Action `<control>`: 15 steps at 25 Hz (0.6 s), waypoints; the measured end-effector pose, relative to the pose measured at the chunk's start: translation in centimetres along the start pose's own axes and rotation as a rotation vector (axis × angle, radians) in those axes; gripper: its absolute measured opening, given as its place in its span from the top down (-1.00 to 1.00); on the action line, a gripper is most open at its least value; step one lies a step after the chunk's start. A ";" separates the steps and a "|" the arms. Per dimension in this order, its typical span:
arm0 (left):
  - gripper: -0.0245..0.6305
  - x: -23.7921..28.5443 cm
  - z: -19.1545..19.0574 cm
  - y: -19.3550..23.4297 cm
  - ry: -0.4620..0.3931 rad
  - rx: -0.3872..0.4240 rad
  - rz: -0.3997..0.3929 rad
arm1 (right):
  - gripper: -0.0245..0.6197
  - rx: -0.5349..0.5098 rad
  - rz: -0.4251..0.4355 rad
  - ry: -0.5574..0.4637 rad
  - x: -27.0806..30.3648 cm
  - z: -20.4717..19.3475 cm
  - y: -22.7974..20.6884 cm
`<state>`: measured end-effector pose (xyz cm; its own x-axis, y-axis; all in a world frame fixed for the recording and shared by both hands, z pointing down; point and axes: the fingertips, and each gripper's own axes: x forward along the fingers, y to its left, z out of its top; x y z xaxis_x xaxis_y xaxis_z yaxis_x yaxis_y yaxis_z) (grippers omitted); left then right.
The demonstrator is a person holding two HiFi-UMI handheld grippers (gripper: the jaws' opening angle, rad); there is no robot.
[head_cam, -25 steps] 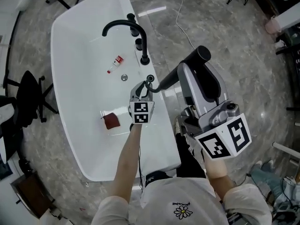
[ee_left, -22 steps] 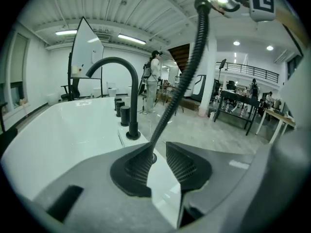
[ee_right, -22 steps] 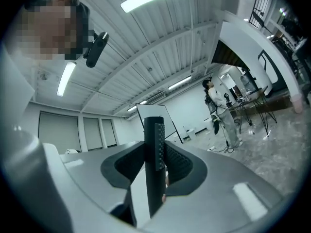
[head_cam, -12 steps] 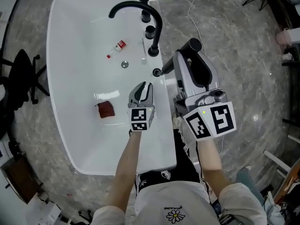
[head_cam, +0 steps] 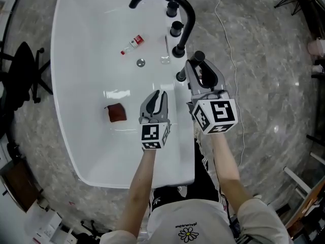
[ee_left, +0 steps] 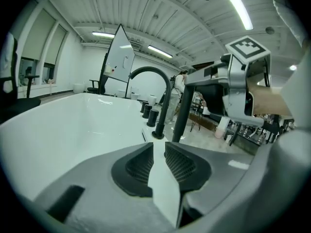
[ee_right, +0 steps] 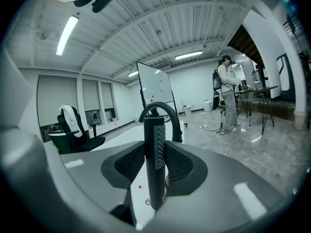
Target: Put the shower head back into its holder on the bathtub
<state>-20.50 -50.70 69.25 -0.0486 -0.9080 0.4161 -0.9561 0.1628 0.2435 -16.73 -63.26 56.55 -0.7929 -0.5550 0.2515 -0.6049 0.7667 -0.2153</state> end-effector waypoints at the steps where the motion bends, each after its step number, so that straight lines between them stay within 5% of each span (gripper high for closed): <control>1: 0.70 -0.1 -0.3 0.3 0.003 -0.009 0.006 | 0.52 -0.005 -0.001 0.021 0.4 -1.0 -0.1; 15: 0.72 -0.7 -1.1 0.0 -0.003 -0.064 0.020 | 0.51 -0.153 -0.014 0.169 0.0 -7.9 0.8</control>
<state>-20.20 -49.66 69.92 -0.0682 -0.9057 0.4185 -0.9346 0.2048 0.2909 -16.66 -60.07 63.79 -0.7532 -0.5139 0.4105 -0.5875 0.8063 -0.0686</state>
